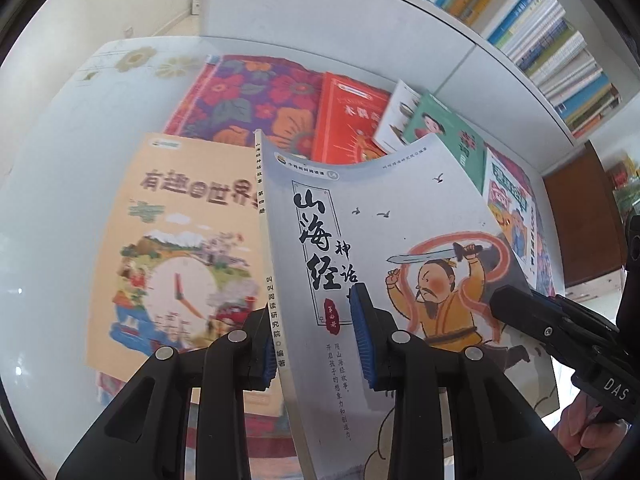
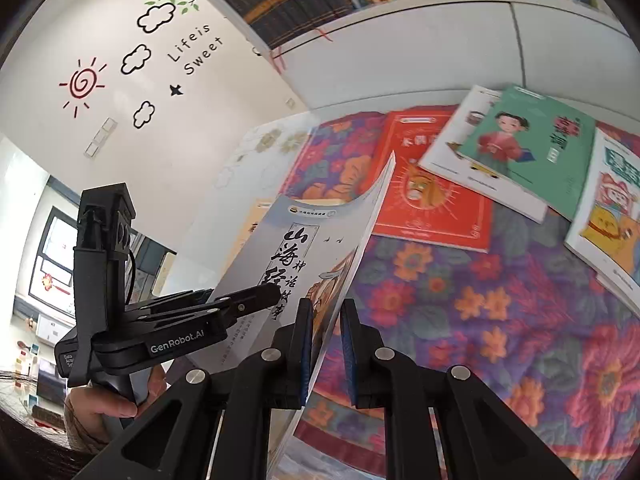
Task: Organize books
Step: 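Stand the Shanhaijing book against the tan world-history book with both tools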
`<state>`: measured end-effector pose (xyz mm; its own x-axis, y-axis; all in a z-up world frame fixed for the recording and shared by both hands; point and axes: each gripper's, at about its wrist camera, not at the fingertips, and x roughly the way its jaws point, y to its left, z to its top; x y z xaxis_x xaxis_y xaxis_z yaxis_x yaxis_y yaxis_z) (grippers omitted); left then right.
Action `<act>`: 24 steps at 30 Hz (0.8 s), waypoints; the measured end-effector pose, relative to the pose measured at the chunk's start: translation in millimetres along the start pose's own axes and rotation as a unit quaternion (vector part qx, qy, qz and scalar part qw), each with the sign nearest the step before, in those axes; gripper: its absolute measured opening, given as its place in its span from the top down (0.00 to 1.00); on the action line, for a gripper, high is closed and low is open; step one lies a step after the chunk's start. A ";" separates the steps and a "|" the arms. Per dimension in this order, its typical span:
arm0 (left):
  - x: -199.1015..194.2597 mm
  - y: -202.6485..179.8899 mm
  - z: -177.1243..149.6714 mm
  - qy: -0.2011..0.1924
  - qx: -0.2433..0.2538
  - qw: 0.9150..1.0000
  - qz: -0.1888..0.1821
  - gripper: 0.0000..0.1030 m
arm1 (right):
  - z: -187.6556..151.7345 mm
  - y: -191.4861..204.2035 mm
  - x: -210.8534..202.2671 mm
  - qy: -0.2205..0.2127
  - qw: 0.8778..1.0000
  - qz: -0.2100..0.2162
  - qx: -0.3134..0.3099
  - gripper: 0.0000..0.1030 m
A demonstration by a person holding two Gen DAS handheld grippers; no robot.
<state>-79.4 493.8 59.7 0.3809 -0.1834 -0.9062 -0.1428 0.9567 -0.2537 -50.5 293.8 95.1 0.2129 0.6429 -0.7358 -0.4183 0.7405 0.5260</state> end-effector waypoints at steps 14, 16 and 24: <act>-24.3 64.3 23.7 -0.031 -0.007 0.999 0.009 0.72 | 27.4 58.0 42.7 0.000 0.999 0.035 -0.040 0.86; -25.6 74.2 26.2 -0.036 -0.007 0.999 0.017 0.72 | 30.0 63.6 50.9 0.001 0.998 0.043 -0.040 0.86; -11.9 105.1 27.8 -0.035 -0.011 0.999 0.026 0.72 | 32.8 77.7 90.7 0.013 0.998 0.052 -0.039 0.86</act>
<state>-73.6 602.8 53.2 0.4362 -0.1171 -0.8922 -0.1838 0.9590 -0.2157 -34.7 416.1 83.2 0.1420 0.7087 -0.6911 -0.5048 0.6524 0.5653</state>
